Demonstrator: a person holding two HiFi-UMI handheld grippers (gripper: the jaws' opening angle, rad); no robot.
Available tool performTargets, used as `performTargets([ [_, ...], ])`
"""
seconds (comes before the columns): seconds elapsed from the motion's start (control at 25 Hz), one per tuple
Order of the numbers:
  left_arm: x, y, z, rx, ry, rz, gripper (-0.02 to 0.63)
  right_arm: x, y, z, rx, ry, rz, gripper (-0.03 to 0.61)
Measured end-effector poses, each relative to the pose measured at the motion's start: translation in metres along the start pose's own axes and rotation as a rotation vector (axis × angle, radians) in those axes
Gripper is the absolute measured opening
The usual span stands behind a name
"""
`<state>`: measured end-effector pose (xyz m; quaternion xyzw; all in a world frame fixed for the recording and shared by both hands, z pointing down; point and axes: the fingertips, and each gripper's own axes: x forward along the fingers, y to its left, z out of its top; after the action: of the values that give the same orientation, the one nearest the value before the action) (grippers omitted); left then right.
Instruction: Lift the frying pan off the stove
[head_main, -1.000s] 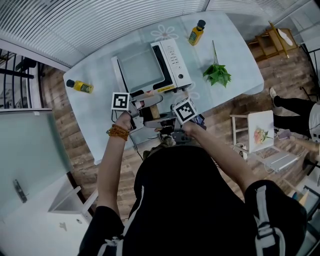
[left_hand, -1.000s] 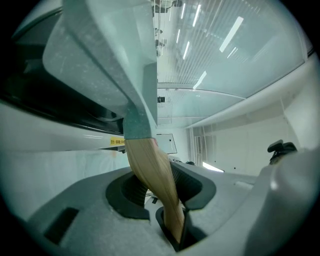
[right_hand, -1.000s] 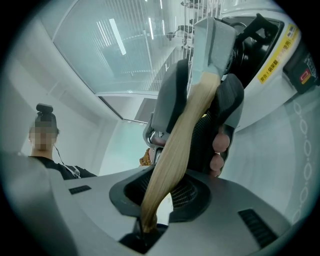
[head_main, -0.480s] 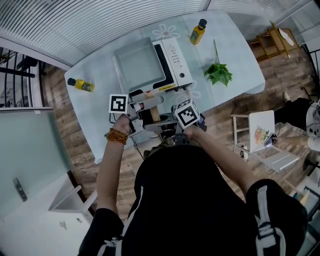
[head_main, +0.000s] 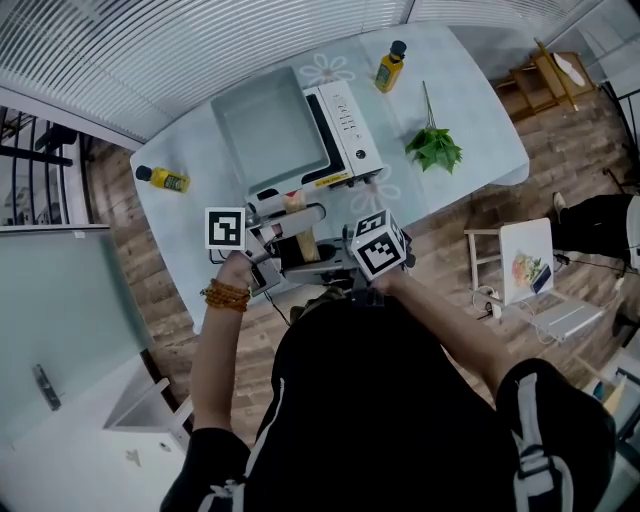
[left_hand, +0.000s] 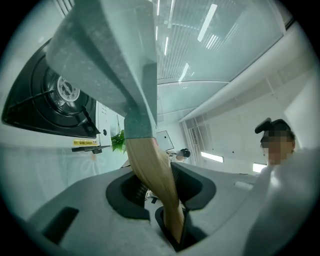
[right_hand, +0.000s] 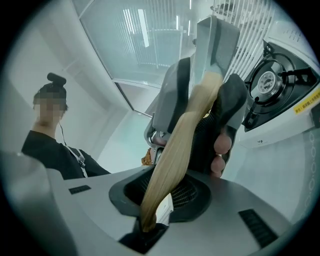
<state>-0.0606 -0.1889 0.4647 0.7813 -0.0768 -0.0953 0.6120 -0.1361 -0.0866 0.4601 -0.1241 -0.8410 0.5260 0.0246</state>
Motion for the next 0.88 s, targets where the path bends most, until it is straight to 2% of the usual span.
performTargets([
  [0.4,0.003,-0.054,-0.003,0.130,0.022,0.004,0.135,0.002,0.049,0.007,-0.105,-0.022,0.003,0.064],
  [0.88,0.003,-0.063,-0.012,0.143,0.035,0.007,0.137,0.003,0.062,0.002,-0.110,-0.040,0.030,0.063],
])
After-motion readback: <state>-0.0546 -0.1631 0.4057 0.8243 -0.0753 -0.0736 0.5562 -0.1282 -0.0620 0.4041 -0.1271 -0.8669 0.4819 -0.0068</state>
